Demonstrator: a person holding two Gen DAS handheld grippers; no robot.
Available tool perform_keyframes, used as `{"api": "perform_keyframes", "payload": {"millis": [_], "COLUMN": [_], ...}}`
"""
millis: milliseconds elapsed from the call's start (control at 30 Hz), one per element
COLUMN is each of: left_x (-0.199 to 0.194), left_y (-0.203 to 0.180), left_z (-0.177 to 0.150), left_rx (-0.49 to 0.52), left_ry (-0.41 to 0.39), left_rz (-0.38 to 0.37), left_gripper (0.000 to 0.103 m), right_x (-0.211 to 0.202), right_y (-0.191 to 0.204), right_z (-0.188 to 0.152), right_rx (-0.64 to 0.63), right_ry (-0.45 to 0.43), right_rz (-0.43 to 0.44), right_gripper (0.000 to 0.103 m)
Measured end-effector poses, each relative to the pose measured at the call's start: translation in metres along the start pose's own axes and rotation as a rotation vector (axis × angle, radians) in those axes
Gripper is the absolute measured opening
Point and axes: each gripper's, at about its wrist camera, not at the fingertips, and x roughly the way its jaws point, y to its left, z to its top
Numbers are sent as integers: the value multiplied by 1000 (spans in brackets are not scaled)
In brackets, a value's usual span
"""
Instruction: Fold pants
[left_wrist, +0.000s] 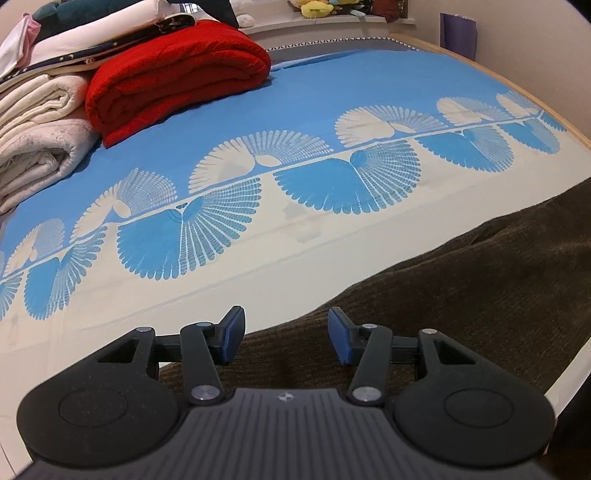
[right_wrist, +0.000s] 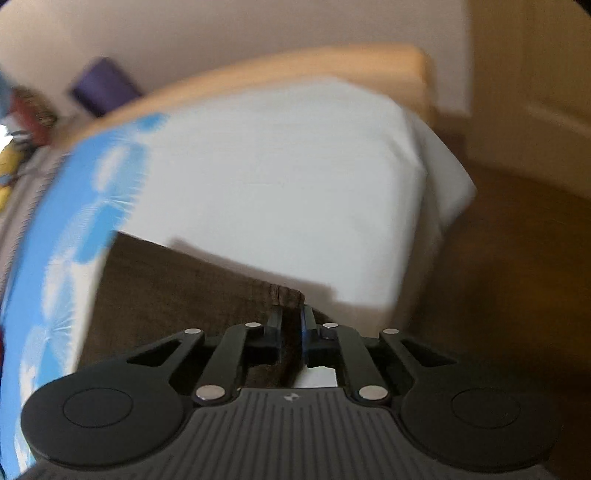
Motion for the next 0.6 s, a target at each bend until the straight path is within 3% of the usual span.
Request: {"api": "perform_keyframes", "payload": {"millis": [67, 133, 233, 333, 400, 500, 567, 600], "left_x": [0, 1, 1, 2, 3, 3, 2, 2], "left_y": [-1, -3, -3, -3, -4, -3, -2, -1], "left_z": [-1, -1, -1, -2, -3, -2, -2, -2], "left_rx": [16, 24, 23, 33, 42, 43, 41, 38], "left_ry": [1, 2, 3, 8, 7, 9, 5, 3], "left_rz": [-3, -1, -6, -4, -8, -7, -10, -11], "left_gripper": [55, 55, 55, 55, 55, 55, 55, 55], "right_x": [4, 9, 16, 17, 14, 15, 16, 14], "right_y": [-4, -6, -9, 2, 14, 30, 31, 29], "right_z": [1, 1, 1, -2, -5, -12, -13, -11], "right_rx": [27, 38, 87, 42, -41, -156, -160, -140], "right_ry": [26, 38, 50, 22, -3, -14, -15, -24], "right_rz": [28, 16, 30, 35, 1, -26, -35, -30], "right_gripper": [29, 49, 51, 50, 43, 41, 35, 27]}}
